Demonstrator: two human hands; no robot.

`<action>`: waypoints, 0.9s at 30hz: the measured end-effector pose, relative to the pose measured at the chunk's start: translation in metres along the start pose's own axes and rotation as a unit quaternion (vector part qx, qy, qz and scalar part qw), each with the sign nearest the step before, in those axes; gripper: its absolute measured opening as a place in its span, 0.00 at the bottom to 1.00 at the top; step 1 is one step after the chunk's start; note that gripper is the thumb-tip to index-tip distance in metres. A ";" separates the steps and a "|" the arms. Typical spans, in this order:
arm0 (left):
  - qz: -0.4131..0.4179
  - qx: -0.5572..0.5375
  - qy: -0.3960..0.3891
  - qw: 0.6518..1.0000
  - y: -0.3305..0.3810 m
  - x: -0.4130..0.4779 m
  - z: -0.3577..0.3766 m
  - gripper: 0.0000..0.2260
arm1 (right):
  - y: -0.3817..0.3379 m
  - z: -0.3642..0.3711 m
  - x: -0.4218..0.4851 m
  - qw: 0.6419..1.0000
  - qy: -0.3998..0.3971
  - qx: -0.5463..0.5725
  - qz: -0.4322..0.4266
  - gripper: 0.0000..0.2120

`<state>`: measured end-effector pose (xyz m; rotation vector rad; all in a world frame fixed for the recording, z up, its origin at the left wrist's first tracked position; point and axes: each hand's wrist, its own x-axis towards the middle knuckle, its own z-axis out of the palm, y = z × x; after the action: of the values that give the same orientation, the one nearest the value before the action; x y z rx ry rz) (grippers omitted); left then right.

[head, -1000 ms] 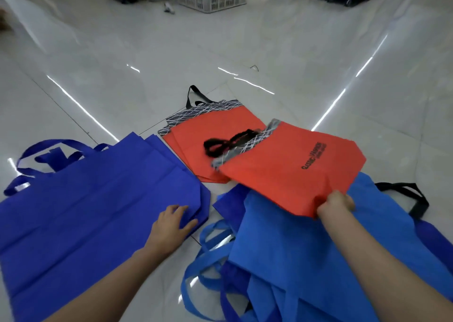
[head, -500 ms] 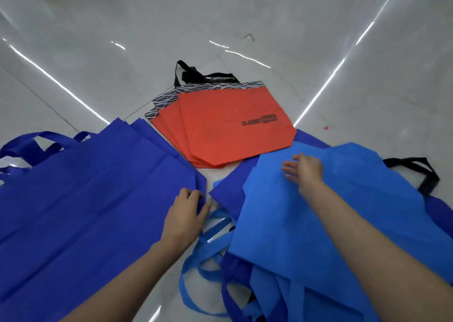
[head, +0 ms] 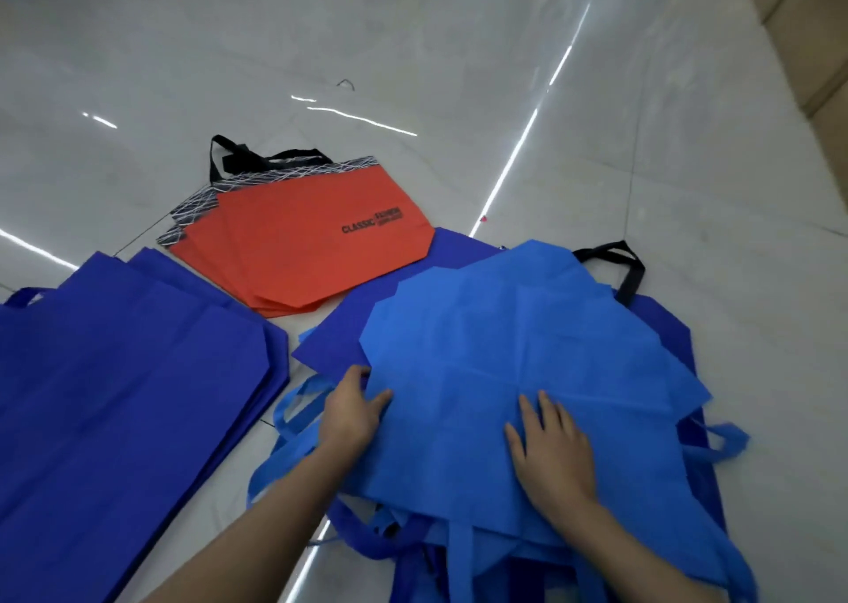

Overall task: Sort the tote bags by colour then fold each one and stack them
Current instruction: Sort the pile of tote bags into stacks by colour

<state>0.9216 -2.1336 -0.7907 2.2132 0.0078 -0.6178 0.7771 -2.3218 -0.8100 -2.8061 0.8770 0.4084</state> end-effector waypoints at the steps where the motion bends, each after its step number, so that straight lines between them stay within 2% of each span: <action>1: 0.010 0.025 0.003 1.000 0.000 -0.006 0.002 0.15 | 0.002 -0.004 -0.007 1.000 -0.003 -0.020 0.009 0.29; 4: 0.039 0.053 0.010 0.998 0.008 -0.021 0.007 0.10 | 0.015 -0.010 -0.020 0.997 -0.045 -0.051 0.030 0.28; 6: 0.090 0.057 0.018 0.994 0.017 -0.031 0.013 0.06 | 0.026 -0.025 -0.022 0.996 -0.079 -0.043 0.009 0.28; 8: 0.148 0.055 0.027 0.987 0.025 -0.038 0.013 0.04 | 0.037 -0.042 -0.016 0.998 -0.053 -0.013 -0.040 0.25; 11: 0.209 0.055 -0.007 0.976 0.031 -0.038 0.010 0.03 | 0.043 -0.076 0.007 0.993 0.022 0.078 -0.087 0.24; 13: 0.188 0.040 -0.046 0.980 0.033 -0.031 0.007 0.05 | 0.035 -0.094 0.023 0.986 0.055 0.121 -0.097 0.25; 15: 0.117 -0.024 -0.077 0.990 0.031 -0.023 0.007 0.05 | 0.022 -0.101 0.036 0.979 0.056 0.184 -0.069 0.25; 18: 0.059 -0.141 -0.088 0.984 0.031 -0.026 0.015 0.06 | -0.007 -0.098 0.045 0.961 -0.015 0.275 -0.025 0.35; 21: 0.091 -0.167 -0.209 0.959 0.033 -0.035 0.037 0.06 | -0.051 -0.082 0.047 0.949 -0.089 0.302 0.002 0.48; 22: 0.101 -0.155 -0.263 0.947 0.037 -0.038 0.042 0.06 | -0.063 -0.076 0.047 0.952 -0.101 0.288 0.009 0.47; 23: 0.106 -0.142 -0.309 0.934 0.038 -0.039 0.045 0.08 | -0.072 -0.071 0.048 0.960 -0.104 0.260 0.014 0.41; 25: 0.093 -0.071 -0.381 0.917 0.044 -0.035 0.037 0.10 | -0.073 -0.063 0.049 0.977 -0.080 0.199 0.017 0.21; 26: 0.083 -0.029 -0.394 0.915 0.045 -0.032 0.028 0.10 | -0.069 -0.060 0.049 0.983 -0.064 0.173 0.011 0.15; 27: 0.075 -0.009 -0.380 0.922 0.046 -0.025 0.018 0.10 | -0.062 -0.058 0.049 0.987 -0.048 0.155 -0.006 0.14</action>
<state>0.9015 -2.1722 -0.7560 1.7997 -0.5462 -1.3353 0.8635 -2.3113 -0.7649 -2.4859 0.8230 0.3672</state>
